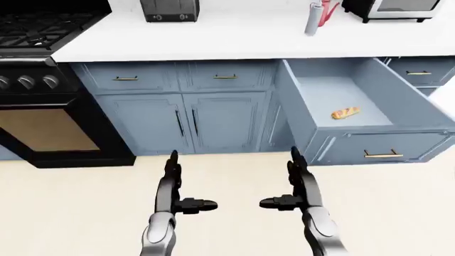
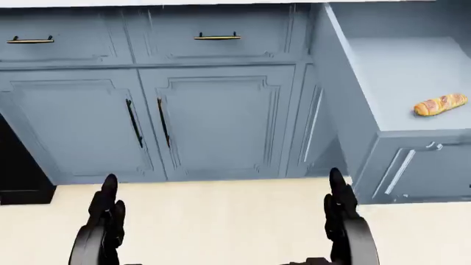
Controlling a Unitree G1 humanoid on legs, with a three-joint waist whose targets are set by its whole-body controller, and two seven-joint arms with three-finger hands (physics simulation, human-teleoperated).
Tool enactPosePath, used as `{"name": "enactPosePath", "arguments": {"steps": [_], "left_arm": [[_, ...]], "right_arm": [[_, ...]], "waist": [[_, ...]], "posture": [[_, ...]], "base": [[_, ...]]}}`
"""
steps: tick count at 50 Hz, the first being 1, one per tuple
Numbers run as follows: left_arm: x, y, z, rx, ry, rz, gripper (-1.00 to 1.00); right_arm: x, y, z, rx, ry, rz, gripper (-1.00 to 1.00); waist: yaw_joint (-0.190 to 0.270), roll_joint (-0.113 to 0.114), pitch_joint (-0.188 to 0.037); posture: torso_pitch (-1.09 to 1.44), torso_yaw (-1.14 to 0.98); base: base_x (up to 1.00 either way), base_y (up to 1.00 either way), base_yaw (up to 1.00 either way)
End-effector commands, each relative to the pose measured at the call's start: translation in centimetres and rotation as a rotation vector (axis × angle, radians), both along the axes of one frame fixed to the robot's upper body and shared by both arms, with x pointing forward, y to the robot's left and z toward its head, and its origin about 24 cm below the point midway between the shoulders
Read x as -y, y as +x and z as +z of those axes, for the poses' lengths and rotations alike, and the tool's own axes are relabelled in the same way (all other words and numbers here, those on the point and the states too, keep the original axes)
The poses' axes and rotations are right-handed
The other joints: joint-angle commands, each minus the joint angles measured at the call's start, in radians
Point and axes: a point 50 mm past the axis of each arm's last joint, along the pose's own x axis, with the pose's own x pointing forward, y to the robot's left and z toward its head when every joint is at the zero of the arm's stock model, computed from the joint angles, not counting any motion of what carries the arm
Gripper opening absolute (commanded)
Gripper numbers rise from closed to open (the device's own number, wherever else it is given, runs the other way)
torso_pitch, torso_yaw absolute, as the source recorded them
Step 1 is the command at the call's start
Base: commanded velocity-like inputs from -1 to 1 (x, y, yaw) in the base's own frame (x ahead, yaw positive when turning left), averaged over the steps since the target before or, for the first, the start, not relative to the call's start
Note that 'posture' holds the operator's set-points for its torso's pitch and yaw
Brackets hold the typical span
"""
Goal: Close the right drawer.
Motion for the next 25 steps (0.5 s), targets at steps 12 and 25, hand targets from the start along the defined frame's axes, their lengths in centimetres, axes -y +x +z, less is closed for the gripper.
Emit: {"name": "enactPosePath", "arguments": {"steps": [12, 25], "left_arm": [[-1.4, -0.1, 8.6, 0.404, 0.109, 0.125, 1.00], [-1.4, -6.2, 18.7, 0.780, 0.139, 0.180, 1.00]], "right_arm": [[-0.4, -0.6, 7.5, 0.391, 0.002, 0.045, 1.00], [-1.3, -4.7, 16.2, 0.725, -0.110, 0.052, 1.00]], "waist": [[0.003, -0.005, -0.078], [0.008, 0.000, -0.088]], "posture": [[0.00, 0.00], [0.00, 0.00]], "base": [[0.00, 0.00, 0.00], [0.00, 0.00, 0.00]]}}
